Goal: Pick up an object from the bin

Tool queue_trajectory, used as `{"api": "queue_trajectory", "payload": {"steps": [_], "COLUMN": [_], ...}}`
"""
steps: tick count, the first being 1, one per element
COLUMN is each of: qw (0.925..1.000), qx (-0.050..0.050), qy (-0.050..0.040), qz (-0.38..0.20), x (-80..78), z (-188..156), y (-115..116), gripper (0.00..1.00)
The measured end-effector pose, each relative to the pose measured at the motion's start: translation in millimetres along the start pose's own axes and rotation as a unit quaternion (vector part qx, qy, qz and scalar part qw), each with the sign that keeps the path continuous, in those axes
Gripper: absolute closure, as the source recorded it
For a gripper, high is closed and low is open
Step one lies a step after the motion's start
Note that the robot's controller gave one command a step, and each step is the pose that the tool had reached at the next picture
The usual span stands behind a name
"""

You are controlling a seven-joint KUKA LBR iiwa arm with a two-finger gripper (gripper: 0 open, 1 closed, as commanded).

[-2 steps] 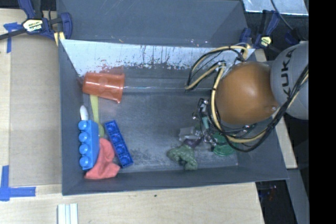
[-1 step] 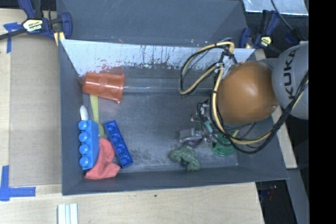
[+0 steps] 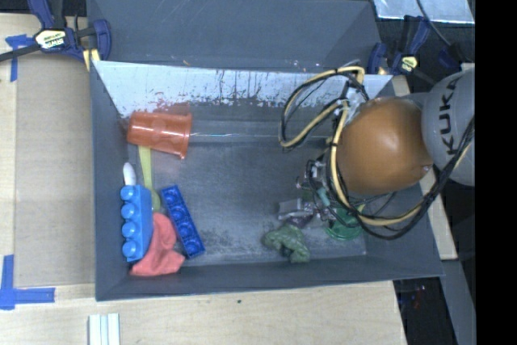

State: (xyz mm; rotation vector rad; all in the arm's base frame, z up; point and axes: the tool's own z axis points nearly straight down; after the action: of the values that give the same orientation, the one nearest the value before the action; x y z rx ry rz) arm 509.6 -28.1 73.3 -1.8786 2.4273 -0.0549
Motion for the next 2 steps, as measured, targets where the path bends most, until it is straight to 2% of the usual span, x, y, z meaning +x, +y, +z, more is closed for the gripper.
{"api": "queue_trajectory", "payload": {"steps": [1,2], "qw": [0.9999,1.0], "qx": [-0.006,-0.002], "qy": [0.0014,0.0003], "qz": [-0.016,-0.008], "x": [-8.7,-10.6], "z": [-51,-90], "y": [-5,-13], "gripper": [1.0,1.0]}}
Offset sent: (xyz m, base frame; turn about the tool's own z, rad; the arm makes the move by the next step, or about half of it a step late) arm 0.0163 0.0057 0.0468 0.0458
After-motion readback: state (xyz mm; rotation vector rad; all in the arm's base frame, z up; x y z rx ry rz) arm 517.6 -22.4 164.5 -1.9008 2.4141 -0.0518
